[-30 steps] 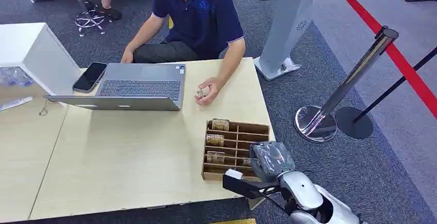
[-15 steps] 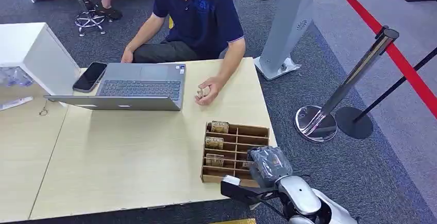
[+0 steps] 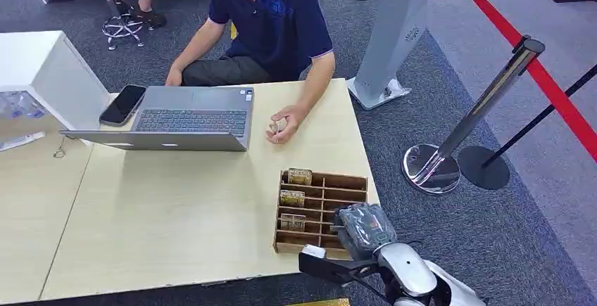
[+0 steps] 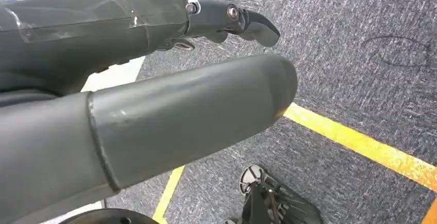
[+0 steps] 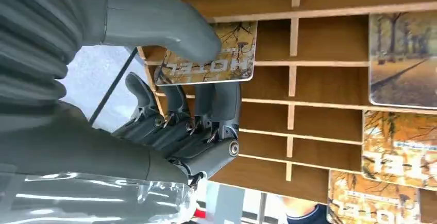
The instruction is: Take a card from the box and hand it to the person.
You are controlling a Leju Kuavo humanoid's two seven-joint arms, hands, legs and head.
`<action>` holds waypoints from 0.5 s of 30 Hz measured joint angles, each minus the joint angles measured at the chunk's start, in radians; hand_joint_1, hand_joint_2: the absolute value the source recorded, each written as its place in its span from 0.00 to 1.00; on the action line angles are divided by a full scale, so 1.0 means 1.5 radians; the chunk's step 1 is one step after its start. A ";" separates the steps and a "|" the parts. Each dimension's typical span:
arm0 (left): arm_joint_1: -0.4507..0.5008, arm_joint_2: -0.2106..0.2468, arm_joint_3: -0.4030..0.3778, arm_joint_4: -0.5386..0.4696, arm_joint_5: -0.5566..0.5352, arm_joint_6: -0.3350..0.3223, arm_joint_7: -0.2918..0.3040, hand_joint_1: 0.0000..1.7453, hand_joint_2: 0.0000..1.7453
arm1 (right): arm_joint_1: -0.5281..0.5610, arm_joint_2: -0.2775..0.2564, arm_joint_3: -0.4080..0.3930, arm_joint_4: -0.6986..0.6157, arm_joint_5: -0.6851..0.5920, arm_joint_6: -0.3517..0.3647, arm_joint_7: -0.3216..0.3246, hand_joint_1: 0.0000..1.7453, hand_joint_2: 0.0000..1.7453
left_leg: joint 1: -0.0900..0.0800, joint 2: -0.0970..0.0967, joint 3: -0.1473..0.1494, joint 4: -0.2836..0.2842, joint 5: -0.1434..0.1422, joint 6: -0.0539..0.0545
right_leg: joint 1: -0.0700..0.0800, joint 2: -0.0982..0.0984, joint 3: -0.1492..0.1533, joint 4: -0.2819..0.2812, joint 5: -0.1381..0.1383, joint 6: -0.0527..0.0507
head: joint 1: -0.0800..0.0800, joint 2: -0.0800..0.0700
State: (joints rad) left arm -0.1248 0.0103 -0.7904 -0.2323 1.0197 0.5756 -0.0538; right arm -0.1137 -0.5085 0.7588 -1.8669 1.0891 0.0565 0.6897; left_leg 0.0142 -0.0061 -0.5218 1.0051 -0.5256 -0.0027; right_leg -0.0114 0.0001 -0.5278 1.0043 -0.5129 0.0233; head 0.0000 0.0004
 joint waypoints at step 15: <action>0.000 0.000 -0.001 0.000 -0.011 -0.009 0.000 0.00 0.00 | -0.018 0.012 -0.004 -0.002 0.055 -0.017 -0.054 0.84 1.00 | 0.000 0.000 0.000 0.000 0.000 0.000 | 0.000 0.000 0.000 0.000 0.000 0.000 | 0.000 0.000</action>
State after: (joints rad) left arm -0.1248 0.0107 -0.7923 -0.2323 1.0037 0.5627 -0.0538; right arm -0.1408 -0.4906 0.7526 -1.8696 1.1711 0.0313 0.6084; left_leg 0.0142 -0.0061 -0.5222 1.0051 -0.5256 -0.0027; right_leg -0.0114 -0.0001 -0.5277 1.0044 -0.5129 0.0234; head 0.0004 0.0004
